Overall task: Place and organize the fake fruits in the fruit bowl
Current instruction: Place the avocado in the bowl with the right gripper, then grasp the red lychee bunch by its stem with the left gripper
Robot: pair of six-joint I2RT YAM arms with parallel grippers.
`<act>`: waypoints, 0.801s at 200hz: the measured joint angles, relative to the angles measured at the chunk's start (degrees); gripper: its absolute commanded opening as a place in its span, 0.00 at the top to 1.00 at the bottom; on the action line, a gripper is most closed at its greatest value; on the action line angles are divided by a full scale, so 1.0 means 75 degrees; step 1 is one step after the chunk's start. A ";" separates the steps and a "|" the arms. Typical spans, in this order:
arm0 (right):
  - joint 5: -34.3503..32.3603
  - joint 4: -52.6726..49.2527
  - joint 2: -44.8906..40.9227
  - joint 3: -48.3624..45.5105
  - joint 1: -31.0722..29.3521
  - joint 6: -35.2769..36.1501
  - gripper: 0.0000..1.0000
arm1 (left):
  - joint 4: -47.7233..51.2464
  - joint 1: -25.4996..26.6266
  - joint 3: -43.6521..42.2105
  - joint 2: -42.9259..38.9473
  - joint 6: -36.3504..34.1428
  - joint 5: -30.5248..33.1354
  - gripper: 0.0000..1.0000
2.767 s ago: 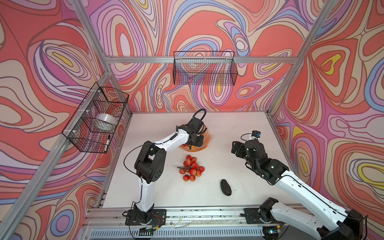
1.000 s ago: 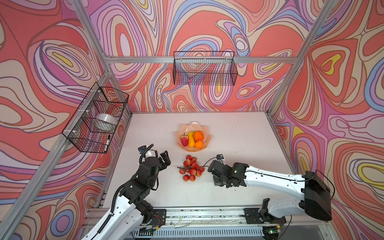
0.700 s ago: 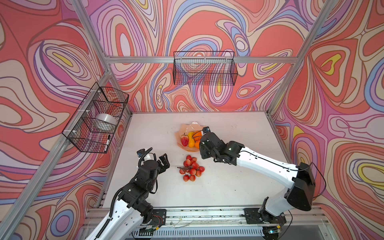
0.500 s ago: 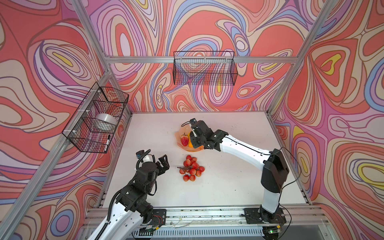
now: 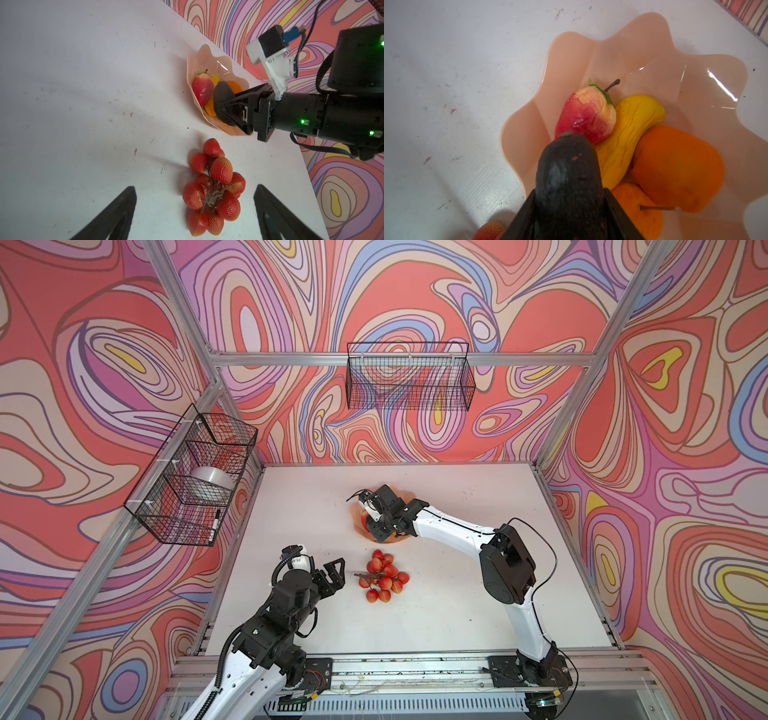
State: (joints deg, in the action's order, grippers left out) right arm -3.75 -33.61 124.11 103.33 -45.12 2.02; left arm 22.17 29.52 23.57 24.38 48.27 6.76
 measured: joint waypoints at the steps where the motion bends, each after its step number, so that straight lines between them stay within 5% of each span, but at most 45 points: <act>1: 0.0000 0.0000 0.0006 0.0000 0.0006 0.0012 0.47 | -0.0015 0.0000 -0.0003 0.0009 0.0000 -0.0020 0.13; 69: -0.0032 0.0551 -0.0207 -0.0388 0.0154 -0.0023 0.24 | -0.1358 0.0000 -0.0481 0.1102 0.0149 -0.1460 0.21; 160: -0.0562 0.2559 -0.4351 -0.3567 0.0341 -0.1935 0.15 | -0.2419 0.0227 -0.0819 0.2031 0.0586 -0.1996 0.29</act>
State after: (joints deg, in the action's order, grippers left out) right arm -7.97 -14.41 91.48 76.58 -42.57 -12.49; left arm 4.03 31.22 17.43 39.62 52.66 -8.21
